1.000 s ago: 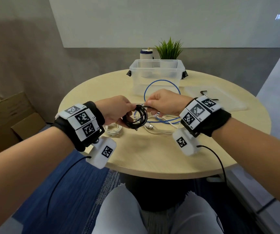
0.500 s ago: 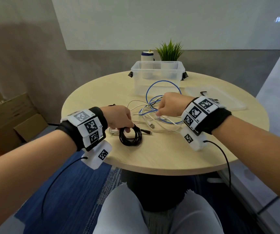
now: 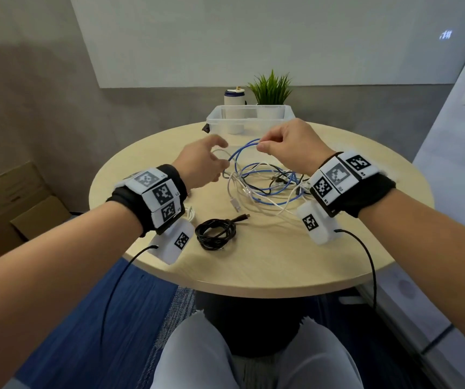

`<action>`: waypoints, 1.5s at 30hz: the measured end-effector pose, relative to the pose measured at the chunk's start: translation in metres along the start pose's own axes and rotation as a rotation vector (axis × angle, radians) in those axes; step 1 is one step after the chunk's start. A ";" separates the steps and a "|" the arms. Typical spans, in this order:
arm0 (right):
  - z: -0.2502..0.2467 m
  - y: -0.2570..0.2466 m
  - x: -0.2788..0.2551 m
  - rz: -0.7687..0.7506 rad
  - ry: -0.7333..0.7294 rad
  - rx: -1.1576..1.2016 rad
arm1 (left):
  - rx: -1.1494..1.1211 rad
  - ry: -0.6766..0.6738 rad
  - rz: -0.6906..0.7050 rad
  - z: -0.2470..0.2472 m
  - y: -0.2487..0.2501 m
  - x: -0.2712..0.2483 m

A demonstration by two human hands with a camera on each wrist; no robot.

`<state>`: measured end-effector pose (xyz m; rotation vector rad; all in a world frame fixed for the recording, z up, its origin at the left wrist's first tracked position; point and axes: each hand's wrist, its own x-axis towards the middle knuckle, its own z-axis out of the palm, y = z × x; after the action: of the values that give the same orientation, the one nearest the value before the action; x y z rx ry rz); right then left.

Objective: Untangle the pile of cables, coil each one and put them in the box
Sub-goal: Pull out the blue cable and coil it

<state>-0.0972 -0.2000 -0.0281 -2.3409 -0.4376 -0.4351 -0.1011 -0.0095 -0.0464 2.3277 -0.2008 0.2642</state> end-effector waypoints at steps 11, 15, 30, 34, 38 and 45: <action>0.005 0.046 0.006 0.186 -0.244 -0.243 | -0.564 0.229 0.008 -0.004 -0.004 0.028; 0.007 0.060 0.013 0.232 -0.231 -0.229 | -0.741 0.305 -0.016 -0.004 -0.007 0.030; -0.019 0.054 0.041 0.281 0.078 0.270 | -0.065 0.184 -0.145 -0.008 -0.014 0.047; -0.009 0.051 0.042 0.212 0.055 0.230 | 0.262 0.375 0.210 -0.011 0.007 0.043; 0.002 0.038 0.039 0.109 -0.010 0.242 | 0.306 0.163 0.323 0.012 0.014 0.046; 0.008 0.041 0.028 0.049 -0.264 -0.019 | -0.014 0.251 0.262 0.014 0.006 0.044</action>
<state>-0.0534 -0.2176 -0.0459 -2.4318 -0.4993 -0.1060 -0.0579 -0.0266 -0.0414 2.2271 -0.3807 0.6781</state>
